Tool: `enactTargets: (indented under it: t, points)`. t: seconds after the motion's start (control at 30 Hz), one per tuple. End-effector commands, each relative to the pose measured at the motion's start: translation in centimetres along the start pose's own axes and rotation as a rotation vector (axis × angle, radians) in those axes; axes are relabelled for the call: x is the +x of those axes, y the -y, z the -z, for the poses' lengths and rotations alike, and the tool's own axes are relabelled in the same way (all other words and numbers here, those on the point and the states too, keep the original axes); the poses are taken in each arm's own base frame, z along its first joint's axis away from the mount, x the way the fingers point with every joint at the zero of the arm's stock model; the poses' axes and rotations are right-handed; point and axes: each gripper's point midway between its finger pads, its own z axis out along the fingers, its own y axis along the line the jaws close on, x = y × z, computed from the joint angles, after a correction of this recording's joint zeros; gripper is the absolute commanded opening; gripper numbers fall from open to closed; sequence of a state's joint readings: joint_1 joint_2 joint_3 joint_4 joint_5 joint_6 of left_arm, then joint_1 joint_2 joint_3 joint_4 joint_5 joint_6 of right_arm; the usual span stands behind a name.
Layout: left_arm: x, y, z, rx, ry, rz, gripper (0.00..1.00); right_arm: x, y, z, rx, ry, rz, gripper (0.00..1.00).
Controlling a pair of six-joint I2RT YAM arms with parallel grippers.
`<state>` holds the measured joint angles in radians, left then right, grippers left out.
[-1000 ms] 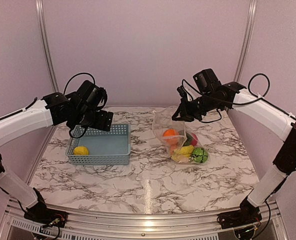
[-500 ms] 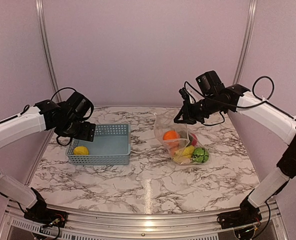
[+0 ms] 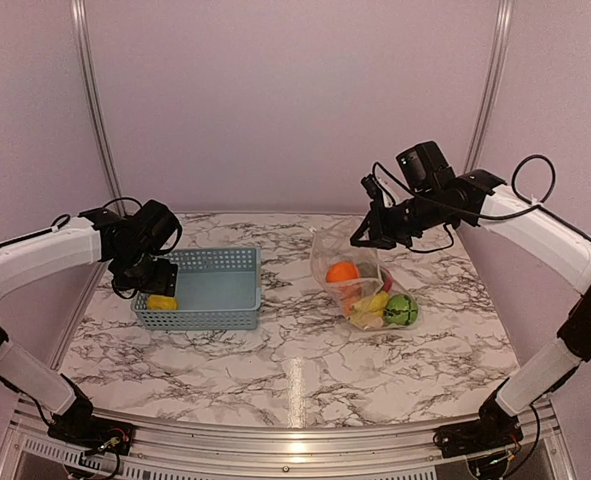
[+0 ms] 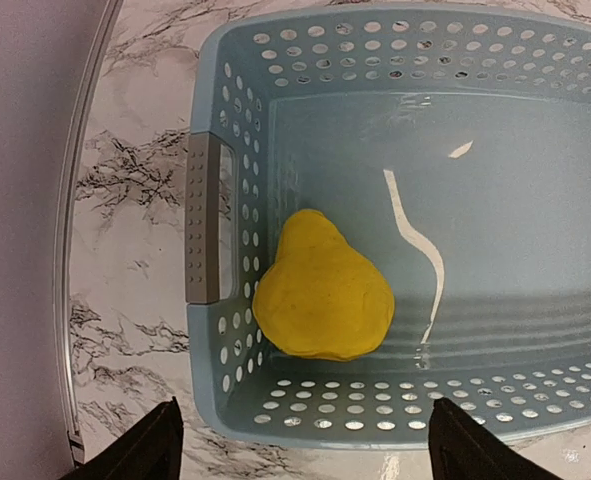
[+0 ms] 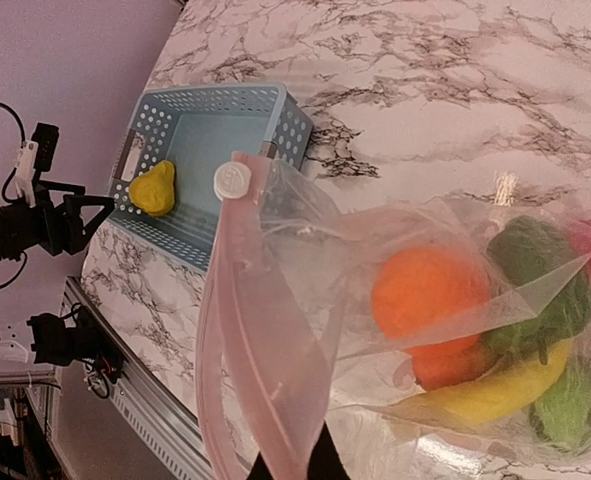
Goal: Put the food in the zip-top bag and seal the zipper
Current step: Adjust the fake fruit in the bin.
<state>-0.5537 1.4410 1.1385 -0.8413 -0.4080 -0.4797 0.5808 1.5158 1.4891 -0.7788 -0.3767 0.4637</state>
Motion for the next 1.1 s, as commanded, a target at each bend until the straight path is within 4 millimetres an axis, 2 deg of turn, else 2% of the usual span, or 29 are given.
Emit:
enactTargets:
  t: [0.0, 0.43, 0.67, 1.07]
  points:
    - [1.3, 0.0, -1.8, -0.009, -0.075, 0.003, 0.86, 0.3, -0.8, 1.1, -0.018, 0.022, 0.008, 0.0]
    - [1.5, 1.6, -5.4, 0.021, -0.145, 0.021, 0.86, 1.3, -0.3, 1.7, -0.006, 0.037, -0.017, 0.0]
    - [1.2, 2.6, -6.2, 0.032, -0.168, 0.047, 0.84, 1.8, 0.0, 1.7, -0.001, 0.035, -0.028, 0.0]
    - [0.9, 2.7, -8.3, -0.046, -0.187, 0.168, 0.86, 2.0, 0.2, 1.2, -0.001, 0.02, -0.025, 0.0]
